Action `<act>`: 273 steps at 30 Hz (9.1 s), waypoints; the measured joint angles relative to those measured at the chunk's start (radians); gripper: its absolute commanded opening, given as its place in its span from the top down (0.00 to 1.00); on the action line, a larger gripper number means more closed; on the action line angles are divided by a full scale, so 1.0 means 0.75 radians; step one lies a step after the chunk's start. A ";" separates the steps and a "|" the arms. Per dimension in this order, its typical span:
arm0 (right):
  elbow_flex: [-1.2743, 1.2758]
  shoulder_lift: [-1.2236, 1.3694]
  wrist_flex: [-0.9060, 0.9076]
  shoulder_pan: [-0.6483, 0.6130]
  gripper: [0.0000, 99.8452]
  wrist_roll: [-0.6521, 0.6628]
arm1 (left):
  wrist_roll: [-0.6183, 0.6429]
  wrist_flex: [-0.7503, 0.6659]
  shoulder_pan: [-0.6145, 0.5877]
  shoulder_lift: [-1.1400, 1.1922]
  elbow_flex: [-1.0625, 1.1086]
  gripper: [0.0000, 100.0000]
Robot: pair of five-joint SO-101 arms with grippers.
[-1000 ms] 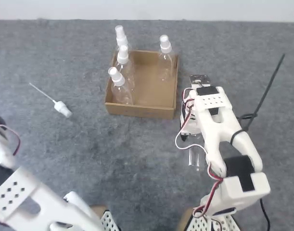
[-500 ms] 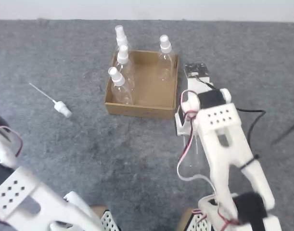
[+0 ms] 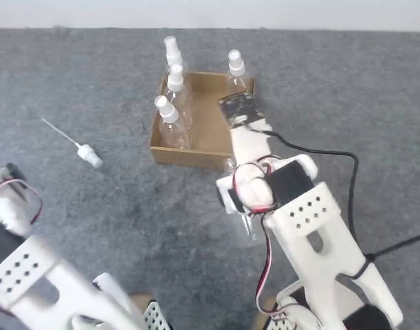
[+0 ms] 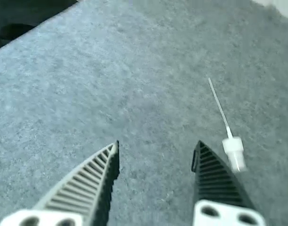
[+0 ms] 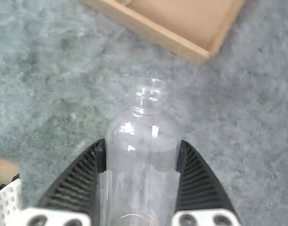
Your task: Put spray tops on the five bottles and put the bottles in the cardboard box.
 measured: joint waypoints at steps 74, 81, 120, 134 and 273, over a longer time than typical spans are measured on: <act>0.473 -0.004 -0.471 0.041 0.98 0.000 | 0.164 -0.548 0.481 1.984 -0.982 0.89; 0.473 -0.004 -0.471 0.041 0.98 0.000 | 0.139 -0.303 0.440 2.130 -1.223 0.89; 0.473 -0.004 -0.471 0.041 0.98 0.000 | -0.164 0.714 0.166 2.038 -1.485 0.89; 0.473 -0.004 -0.471 0.041 0.98 0.000 | -0.080 0.446 0.143 2.079 -1.563 0.88; 0.702 -0.446 -0.532 0.041 0.98 0.000 | -1.017 0.781 0.575 1.142 -1.099 0.99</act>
